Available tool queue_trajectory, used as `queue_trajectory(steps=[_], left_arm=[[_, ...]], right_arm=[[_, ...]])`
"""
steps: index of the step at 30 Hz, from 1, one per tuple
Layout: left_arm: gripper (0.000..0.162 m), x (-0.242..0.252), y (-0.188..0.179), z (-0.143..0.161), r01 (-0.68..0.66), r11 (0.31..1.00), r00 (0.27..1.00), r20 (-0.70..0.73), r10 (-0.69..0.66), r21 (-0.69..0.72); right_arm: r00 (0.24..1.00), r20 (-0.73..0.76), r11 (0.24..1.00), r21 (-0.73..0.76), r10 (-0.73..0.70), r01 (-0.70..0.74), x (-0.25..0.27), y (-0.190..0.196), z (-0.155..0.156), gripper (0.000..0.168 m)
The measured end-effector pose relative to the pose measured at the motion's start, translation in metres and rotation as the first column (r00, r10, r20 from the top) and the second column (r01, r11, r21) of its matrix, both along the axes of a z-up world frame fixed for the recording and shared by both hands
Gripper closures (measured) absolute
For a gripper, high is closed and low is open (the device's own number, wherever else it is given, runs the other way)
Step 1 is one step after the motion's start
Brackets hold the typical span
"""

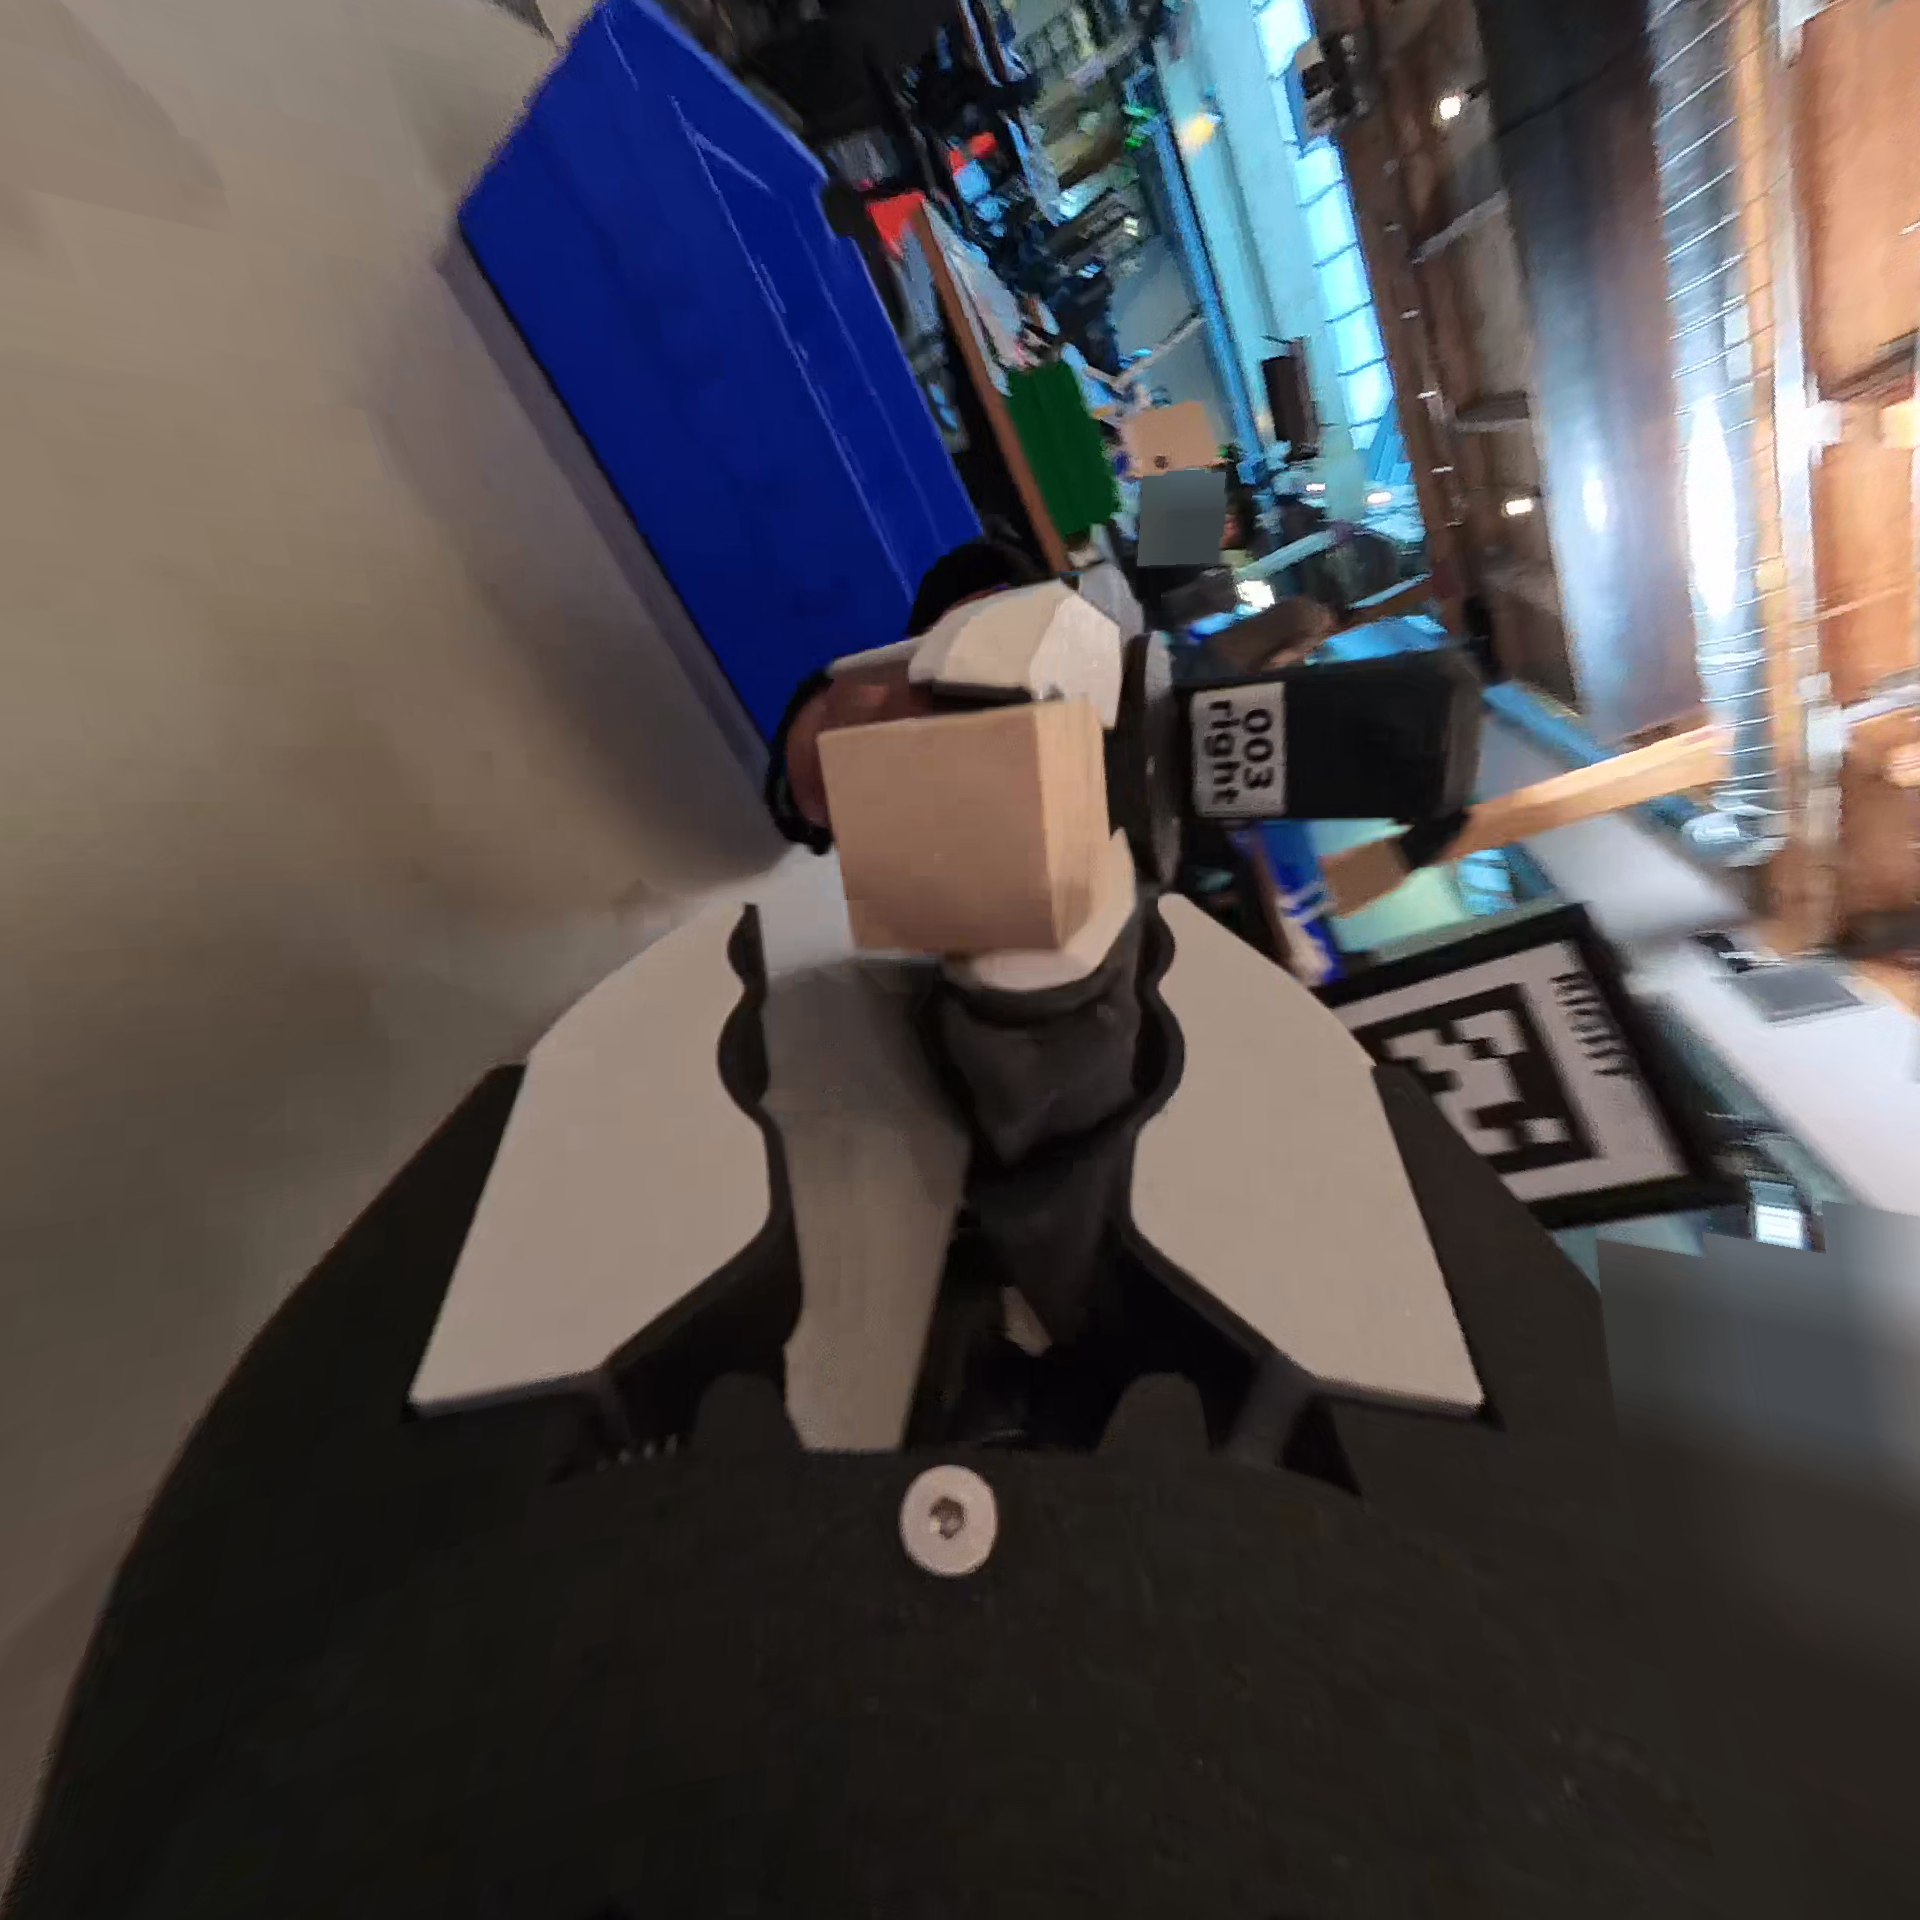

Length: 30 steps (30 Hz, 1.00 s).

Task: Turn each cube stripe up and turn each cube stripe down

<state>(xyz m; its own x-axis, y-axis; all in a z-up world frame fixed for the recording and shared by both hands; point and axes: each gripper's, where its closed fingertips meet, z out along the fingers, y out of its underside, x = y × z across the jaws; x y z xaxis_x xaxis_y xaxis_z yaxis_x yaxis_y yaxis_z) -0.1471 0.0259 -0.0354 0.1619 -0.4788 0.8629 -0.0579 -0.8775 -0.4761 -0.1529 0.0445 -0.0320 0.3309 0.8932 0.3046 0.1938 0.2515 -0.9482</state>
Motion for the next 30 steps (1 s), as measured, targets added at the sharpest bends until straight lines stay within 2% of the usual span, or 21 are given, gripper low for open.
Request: queue_trajectory(steps=[3,5,7,9,12,14,16,20,23,25,30], left_arm=[[0.087,-0.018,-0.006,0.002,-0.096,0.961,0.983,-0.125,0.132,0.261],[0.087,-0.03,-0.018,-0.008,-0.135,0.881,0.947,-0.201,0.249,0.452],[0.092,-0.042,-0.036,-0.031,-0.133,0.779,0.893,-0.266,0.362,0.612],[0.093,-0.049,-0.057,-0.056,-0.095,0.71,0.848,-0.317,0.425,0.698],[0.093,-0.043,-0.089,-0.082,0.02,0.71,0.841,-0.396,0.368,0.703],[0.093,-0.041,-0.095,-0.087,0.044,0.708,0.837,-0.413,0.36,0.705],[0.093,-0.037,-0.098,-0.086,0.058,0.715,0.847,-0.413,0.333,0.696],[0.093,-0.036,-0.098,-0.085,0.07,0.716,0.852,-0.414,0.319,0.695],[0.095,-0.039,-0.098,-0.087,0.078,0.716,0.844,-0.428,0.323,0.694],[0.096,-0.039,-0.098,-0.085,0.079,0.711,0.844,-0.426,0.325,0.699],[0.096,-0.041,-0.096,-0.085,0.093,0.699,0.832,-0.441,0.337,0.709]], right_arm=[[0.998,-0.028,0.998,-0.04,-0.053,0.052,0.018,-0.003,0.01,0.124],[0.993,-0.036,0.99,-0.09,-0.109,0.105,0.034,-0.004,0.013,0.124],[0.985,-0.042,0.977,-0.138,-0.17,0.163,0.053,-0.007,0.018,0.124],[0.963,-0.035,0.953,-0.16,-0.265,0.257,0.08,-0.005,0.026,0.124],[0.886,0.001,0.871,-0.18,-0.465,0.457,0.137,0.006,0.044,0.124],[0.784,0.046,0.757,-0.229,-0.619,0.611,0.186,0.019,0.054,0.124],[0.652,0.116,0.609,-0.266,-0.749,0.747,0.239,0.033,0.056,0.124],[0.439,0.307,0.332,-0.344,-0.844,0.878,0.323,0.059,0.034,0.123],[0.368,0.478,0.153,-0.43,-0.798,0.89,0.358,0.078,-0.007,0.123],[0.358,0.596,0.045,-0.475,-0.719,0.879,0.368,0.084,-0.04,0.123],[0.307,0.814,-0.173,-0.437,-0.493,0.883,0.377,0.082,-0.102,0.123]])
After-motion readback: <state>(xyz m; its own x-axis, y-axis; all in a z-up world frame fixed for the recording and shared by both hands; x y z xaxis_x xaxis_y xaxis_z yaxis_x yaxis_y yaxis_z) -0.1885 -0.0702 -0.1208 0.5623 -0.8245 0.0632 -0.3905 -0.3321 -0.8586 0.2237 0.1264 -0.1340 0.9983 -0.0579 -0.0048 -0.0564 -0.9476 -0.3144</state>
